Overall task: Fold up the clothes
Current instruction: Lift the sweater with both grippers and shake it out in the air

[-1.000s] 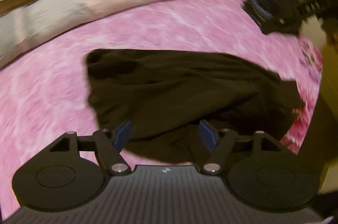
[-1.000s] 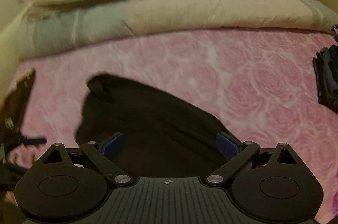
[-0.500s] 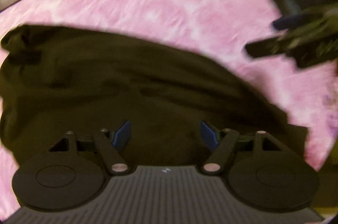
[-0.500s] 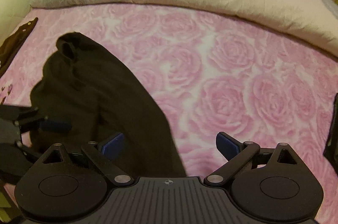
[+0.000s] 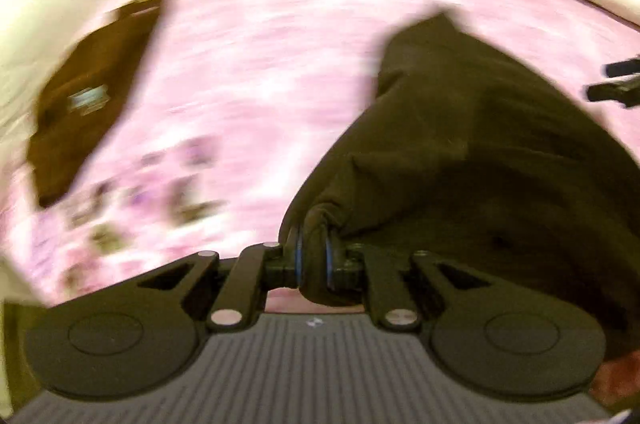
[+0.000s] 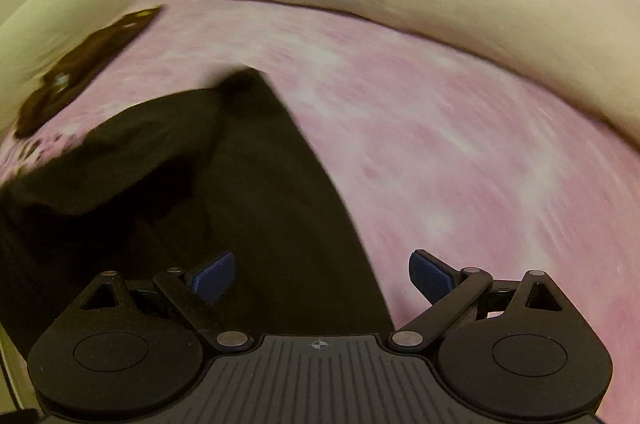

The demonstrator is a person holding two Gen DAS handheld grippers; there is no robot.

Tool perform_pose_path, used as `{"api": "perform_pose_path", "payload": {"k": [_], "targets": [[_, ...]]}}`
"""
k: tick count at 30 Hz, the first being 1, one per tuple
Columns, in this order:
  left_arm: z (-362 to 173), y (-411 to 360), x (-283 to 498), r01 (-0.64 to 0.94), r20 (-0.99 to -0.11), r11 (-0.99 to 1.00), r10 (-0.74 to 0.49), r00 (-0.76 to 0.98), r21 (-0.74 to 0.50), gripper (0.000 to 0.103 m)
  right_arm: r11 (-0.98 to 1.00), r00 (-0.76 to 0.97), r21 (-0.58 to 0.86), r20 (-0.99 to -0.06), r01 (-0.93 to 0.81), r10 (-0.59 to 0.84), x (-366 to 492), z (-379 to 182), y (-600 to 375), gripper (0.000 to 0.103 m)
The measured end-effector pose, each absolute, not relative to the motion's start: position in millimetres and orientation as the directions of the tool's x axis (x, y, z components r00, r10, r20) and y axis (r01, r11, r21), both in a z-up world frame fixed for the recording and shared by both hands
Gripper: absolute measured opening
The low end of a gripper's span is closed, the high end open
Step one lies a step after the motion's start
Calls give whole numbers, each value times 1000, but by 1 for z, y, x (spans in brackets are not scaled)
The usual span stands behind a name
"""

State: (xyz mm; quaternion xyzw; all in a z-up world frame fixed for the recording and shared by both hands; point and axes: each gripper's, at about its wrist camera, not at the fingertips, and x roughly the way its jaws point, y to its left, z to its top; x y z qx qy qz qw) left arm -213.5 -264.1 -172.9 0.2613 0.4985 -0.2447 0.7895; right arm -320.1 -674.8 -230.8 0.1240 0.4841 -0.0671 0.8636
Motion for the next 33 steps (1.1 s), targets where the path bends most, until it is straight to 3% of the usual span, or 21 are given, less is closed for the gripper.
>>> {"api": "perform_pose_path", "payload": {"k": [3,9,12,13,14,15,18,25,33], "targets": [[-177,-231,-182,573,-912,805,-110,395,152,8,990,549,97,-835,97,28,-263,-248,-665,96],[-206,-211,-166,610,-905,783,-168,390,118,8,978,568,-127,-823,-162,-13,-181,-286,-633,96],[-219,-202,-158,631,-904,770,-199,379,95,8,962,566,-145,-824,-233,13,-162,-300,-624,96],[-222,-200,-154,640,-902,763,-212,377,88,8,971,558,-118,-829,-208,19,-157,-303,-625,83],[-220,-199,-152,655,-897,750,-228,380,87,8,979,550,-90,-835,-182,25,-153,-305,-627,60],[-219,-198,-150,670,-891,737,-245,383,85,8,989,528,-42,-848,-138,38,-148,-306,-630,2],[-198,-199,-145,707,-856,701,-307,415,92,8,1000,569,-14,-822,-23,1,-161,-285,-629,1],[-109,-221,-158,764,-702,633,-491,517,120,8,979,705,-14,-691,204,-157,-251,-177,-636,1],[-26,-254,-188,875,-527,468,-715,459,126,8,868,731,-69,-509,492,-454,-390,-41,-612,1]]}}
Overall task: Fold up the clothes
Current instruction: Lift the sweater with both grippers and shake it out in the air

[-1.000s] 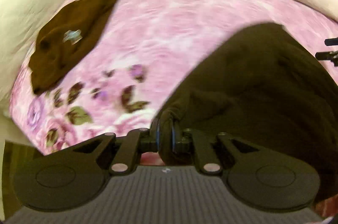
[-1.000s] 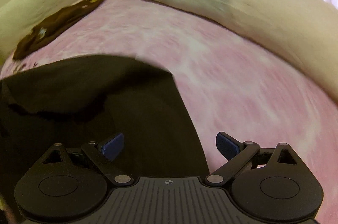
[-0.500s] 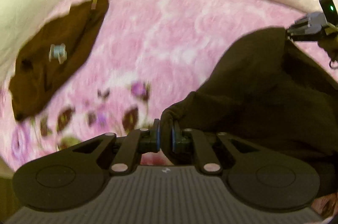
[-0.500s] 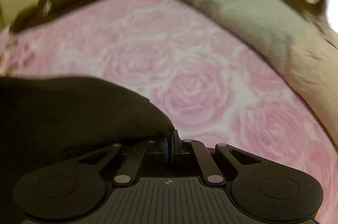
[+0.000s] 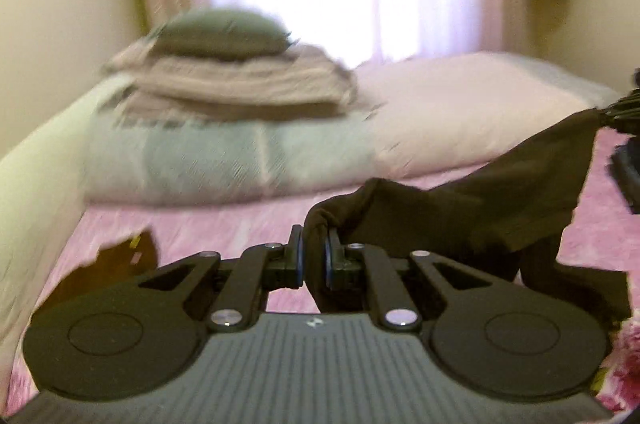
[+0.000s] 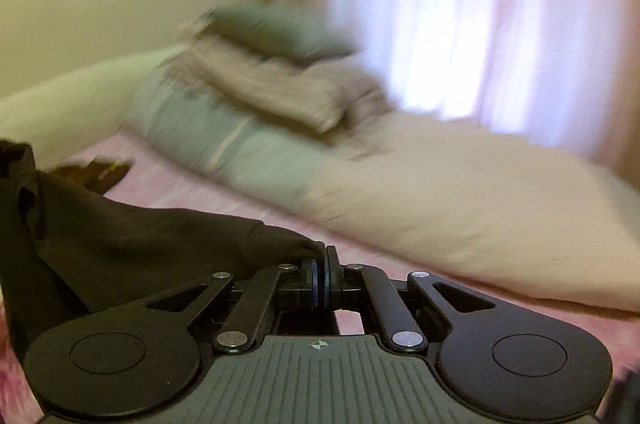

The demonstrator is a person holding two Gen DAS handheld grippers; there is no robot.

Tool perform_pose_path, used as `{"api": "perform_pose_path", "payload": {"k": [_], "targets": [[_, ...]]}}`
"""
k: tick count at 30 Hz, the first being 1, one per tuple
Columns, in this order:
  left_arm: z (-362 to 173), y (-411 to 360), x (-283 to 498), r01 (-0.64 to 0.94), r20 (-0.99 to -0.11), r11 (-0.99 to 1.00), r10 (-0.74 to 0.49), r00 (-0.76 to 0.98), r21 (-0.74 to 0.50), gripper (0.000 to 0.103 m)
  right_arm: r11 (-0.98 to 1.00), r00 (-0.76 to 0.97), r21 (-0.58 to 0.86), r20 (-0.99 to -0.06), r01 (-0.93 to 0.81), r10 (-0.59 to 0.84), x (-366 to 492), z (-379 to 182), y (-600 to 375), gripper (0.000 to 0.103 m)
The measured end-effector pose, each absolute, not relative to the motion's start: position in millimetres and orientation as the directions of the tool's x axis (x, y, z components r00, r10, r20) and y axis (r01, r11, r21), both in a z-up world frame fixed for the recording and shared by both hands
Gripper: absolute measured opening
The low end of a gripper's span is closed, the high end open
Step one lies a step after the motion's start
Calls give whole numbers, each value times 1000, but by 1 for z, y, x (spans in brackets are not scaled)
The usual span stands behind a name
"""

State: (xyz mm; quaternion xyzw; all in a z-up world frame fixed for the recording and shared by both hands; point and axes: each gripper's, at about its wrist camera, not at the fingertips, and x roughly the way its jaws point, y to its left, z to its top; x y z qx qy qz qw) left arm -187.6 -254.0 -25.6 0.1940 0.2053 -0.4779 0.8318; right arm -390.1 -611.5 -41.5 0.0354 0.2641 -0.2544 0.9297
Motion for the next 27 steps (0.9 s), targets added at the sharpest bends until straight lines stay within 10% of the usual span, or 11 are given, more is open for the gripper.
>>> {"api": "perform_pose_path", "payload": {"k": [18,27], "targets": [[130,-146,-225,993,-195,-18,-981,5,116,7,366,373,94,-69,926,-925,-573,162,-320,1],[125,-274,-198,1000,-320,11,-947,17,20,8,398,397,11,-109,917,-911,-554,185,-425,1]]}}
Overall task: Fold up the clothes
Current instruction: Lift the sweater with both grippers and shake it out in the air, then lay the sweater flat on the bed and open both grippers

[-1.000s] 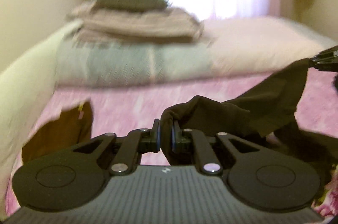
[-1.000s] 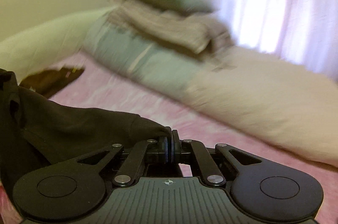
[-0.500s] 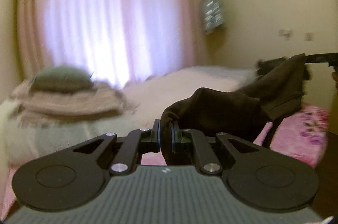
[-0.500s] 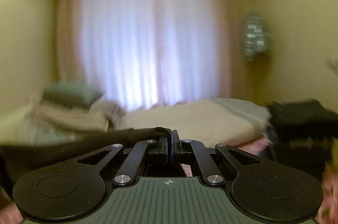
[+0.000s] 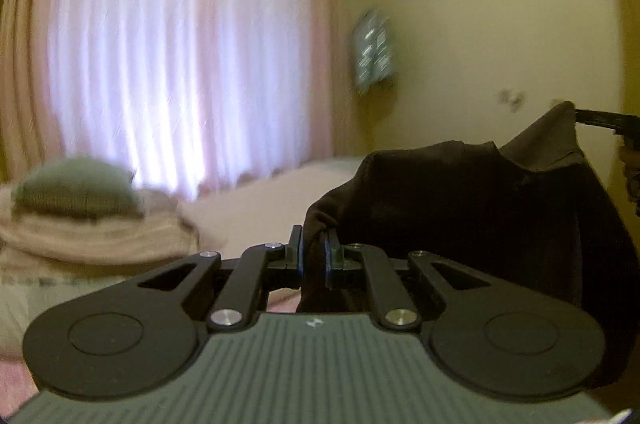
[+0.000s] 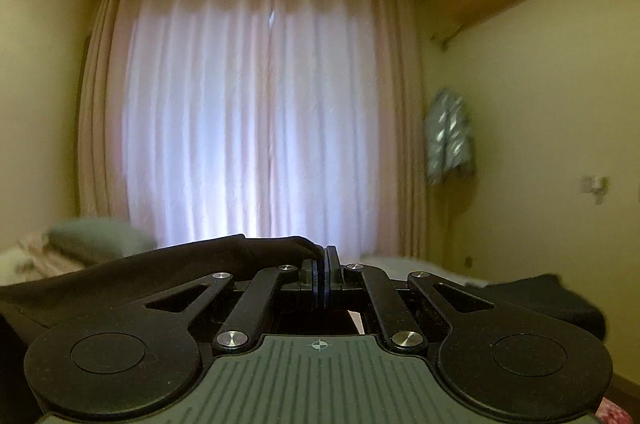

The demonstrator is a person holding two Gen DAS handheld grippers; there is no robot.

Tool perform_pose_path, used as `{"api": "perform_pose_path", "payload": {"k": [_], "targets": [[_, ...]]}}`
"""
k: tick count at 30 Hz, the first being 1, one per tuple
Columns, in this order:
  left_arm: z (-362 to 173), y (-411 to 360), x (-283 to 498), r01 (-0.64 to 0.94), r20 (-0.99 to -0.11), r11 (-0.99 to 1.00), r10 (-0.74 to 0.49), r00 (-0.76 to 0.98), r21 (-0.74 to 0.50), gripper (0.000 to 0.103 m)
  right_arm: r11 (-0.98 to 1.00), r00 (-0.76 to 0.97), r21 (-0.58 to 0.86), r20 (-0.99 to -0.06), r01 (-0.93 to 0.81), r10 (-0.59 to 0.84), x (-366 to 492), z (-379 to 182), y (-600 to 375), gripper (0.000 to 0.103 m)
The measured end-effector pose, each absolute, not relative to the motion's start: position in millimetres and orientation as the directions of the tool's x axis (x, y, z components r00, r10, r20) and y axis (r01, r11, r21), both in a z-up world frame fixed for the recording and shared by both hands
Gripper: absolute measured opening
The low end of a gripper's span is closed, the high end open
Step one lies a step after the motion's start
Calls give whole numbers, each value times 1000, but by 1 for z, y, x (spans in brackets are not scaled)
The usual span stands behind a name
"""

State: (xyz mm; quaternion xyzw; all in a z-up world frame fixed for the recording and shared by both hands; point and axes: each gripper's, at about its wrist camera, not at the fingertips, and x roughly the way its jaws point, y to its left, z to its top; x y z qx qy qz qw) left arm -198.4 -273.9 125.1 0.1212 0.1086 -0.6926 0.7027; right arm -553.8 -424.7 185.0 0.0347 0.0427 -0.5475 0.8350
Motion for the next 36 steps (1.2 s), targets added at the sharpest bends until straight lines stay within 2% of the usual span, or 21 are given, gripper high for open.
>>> {"api": "perform_pose_path", "payload": {"k": [3,5,8,9,10,11,12,14,17,22,23,24,25,29,30,33,36], "targets": [[66,-358,-170,994,-451,111,-888,96,-6,12,451,434,-38,-212,892,-876,-519,148,-510,1],[22,-417,-151,983,-541,184,-827,153,-4,23,488,459,-35,-288,872,-840,-492,107,-576,1],[-52,-489,-119,945,-668,326,-699,255,20,24,542,455,-85,-444,836,-772,-439,21,-672,2],[-75,-501,-109,925,-706,381,-651,279,15,24,553,435,-100,-509,827,-743,-422,-14,-698,32],[-96,-507,-102,902,-734,433,-612,294,1,24,564,428,-97,-550,820,-717,-415,-42,-712,86],[-111,-505,-105,889,-751,458,-587,301,-2,24,574,420,-92,-590,814,-690,-408,-70,-726,98],[-126,-502,-107,877,-767,480,-564,306,-3,25,583,410,-87,-628,807,-662,-400,-98,-741,98],[-150,-484,-122,883,-798,470,-529,289,9,35,612,431,-37,-677,790,-597,-399,-136,-746,98],[-185,-480,-148,916,-858,402,-465,219,16,35,672,466,51,-760,739,-454,-403,-182,-734,98],[-222,-508,-178,961,-878,273,-469,97,-39,35,753,555,201,-793,627,-251,-397,-218,-741,97],[-227,-519,-179,964,-878,261,-472,81,-51,35,763,565,220,-794,608,-222,-392,-224,-747,93],[-232,-530,-180,966,-878,250,-474,66,-62,35,772,575,239,-795,590,-194,-386,-229,-752,78],[-238,-541,-180,966,-879,247,-473,57,-70,35,768,579,263,-798,584,-167,-380,-240,-762,72],[-255,-562,-174,953,-889,287,-456,45,-99,35,729,553,393,-833,560,24,-351,-290,-811,72],[-257,-563,-171,949,-891,300,-450,53,-95,35,732,555,385,-832,562,12,-350,-295,-821,72],[-253,-559,-172,952,-893,297,-443,76,-67,35,674,538,252,-804,695,-253,-370,-275,-847,73],[-246,-553,-183,963,-893,261,-446,61,-65,35,597,564,290,-751,748,-343,-407,-247,-851,73]]}}
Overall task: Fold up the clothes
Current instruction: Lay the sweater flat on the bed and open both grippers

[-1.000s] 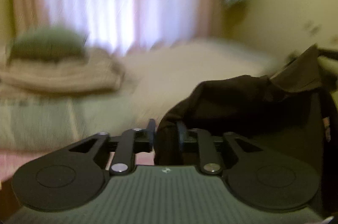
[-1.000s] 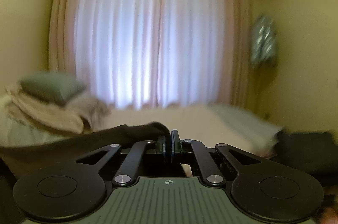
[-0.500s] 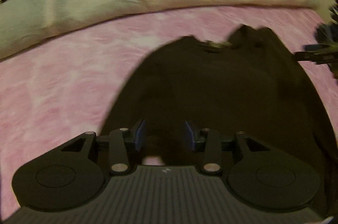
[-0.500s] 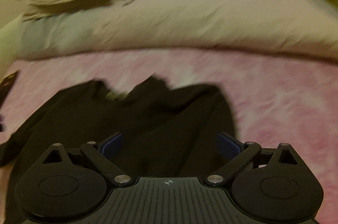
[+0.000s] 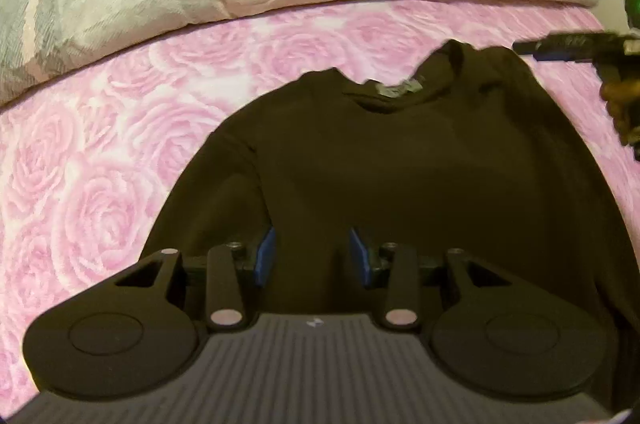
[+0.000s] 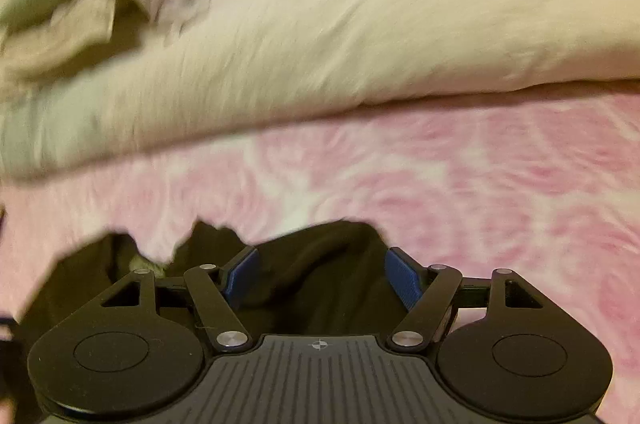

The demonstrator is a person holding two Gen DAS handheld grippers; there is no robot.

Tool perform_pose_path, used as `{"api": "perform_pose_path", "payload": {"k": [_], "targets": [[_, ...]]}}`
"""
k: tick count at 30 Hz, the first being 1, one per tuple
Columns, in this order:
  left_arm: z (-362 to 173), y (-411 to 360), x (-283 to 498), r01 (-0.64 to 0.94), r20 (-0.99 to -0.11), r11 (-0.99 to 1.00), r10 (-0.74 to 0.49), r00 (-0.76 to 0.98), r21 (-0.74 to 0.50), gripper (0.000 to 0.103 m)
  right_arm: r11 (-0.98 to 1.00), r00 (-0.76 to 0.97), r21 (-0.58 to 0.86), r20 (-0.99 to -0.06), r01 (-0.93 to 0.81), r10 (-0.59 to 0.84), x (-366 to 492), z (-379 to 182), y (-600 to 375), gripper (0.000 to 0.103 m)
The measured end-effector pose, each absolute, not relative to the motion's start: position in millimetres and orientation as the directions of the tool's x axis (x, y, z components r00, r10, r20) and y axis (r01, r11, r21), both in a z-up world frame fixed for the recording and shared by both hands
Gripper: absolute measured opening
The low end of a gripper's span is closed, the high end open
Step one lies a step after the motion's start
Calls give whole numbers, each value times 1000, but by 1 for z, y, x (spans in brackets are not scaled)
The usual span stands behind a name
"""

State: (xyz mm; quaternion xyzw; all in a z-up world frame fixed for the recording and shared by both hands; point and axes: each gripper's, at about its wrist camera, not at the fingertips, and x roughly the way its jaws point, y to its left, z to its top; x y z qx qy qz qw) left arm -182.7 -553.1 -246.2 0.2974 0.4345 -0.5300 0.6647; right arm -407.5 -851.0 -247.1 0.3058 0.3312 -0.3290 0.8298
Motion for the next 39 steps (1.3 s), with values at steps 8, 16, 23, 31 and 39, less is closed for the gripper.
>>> {"api": "perform_pose_path", "payload": {"k": [8,16,23,31,39], "targets": [[-250,-560,-269,977,-890,92,-437,-132,-190,39,550,475,292,-850,783,-226,-524,-242,-760,73],[-266,-582,-370,952,-880,-130,-363,-306,-277,39,419,394,301,-905,857,-158,-605,-266,-686,47],[-255,-613,-444,901,-843,-294,-346,-411,-319,39,455,285,126,-910,881,-300,-639,-216,-714,8],[-231,-592,-453,904,-824,-302,-393,-408,-303,41,344,7,-248,-802,906,-598,-681,-166,-766,93],[-225,-478,-319,995,-920,37,-386,-73,-95,42,456,266,41,-857,889,-441,-606,-173,-702,93]]}}
